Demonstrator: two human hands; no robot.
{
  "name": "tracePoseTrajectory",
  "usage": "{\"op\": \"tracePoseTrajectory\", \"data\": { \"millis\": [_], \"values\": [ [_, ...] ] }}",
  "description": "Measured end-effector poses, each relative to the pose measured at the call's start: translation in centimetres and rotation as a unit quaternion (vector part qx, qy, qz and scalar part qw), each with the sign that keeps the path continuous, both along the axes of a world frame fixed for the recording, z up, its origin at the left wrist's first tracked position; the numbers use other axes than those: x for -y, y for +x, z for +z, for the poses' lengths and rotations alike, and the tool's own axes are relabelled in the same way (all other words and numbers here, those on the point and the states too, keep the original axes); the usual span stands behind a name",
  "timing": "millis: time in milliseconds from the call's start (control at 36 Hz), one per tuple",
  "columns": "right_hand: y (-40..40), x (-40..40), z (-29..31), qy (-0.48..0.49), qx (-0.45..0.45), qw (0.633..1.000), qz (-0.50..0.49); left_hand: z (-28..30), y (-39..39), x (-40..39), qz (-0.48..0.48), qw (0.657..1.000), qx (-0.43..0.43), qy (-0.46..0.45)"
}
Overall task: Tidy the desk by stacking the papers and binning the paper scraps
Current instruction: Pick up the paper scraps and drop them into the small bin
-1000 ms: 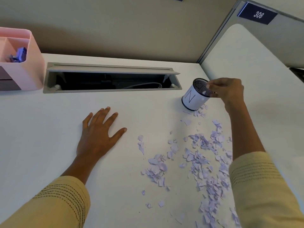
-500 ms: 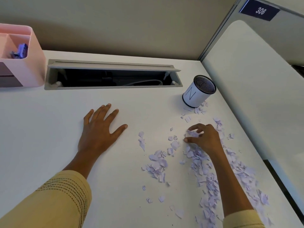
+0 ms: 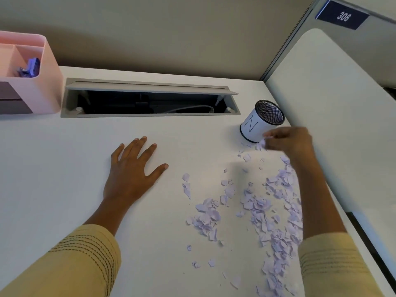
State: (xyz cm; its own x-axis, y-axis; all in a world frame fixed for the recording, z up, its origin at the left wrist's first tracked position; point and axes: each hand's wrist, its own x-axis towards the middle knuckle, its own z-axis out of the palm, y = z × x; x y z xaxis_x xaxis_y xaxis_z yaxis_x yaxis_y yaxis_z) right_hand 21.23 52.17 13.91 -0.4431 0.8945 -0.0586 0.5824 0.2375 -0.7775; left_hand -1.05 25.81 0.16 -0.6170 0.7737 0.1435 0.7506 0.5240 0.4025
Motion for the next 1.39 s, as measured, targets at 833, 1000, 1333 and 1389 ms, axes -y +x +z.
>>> {"op": "tracePoseTrajectory", "data": {
  "millis": [833,1000,1333,1389],
  "values": [
    [0.1,13.0,-6.6,-0.034,0.218,0.932,0.288,-0.3,-0.1,0.1,-0.005,1.000,-0.008,-0.001],
    [-0.6,12.2,-6.7,0.014,0.209,0.936,0.284,-0.3,-0.1,0.1,-0.005,1.000,-0.011,0.003],
    [-0.7,4.1,-1.0,-0.022,0.083,0.989,0.117,-0.4,-0.2,0.1,-0.004,1.000,-0.011,0.000],
    [-1.2,2.1,0.6,0.005,0.033,0.997,0.066,-0.4,-0.1,0.0,-0.003,1.000,-0.011,0.001]
  ]
}}
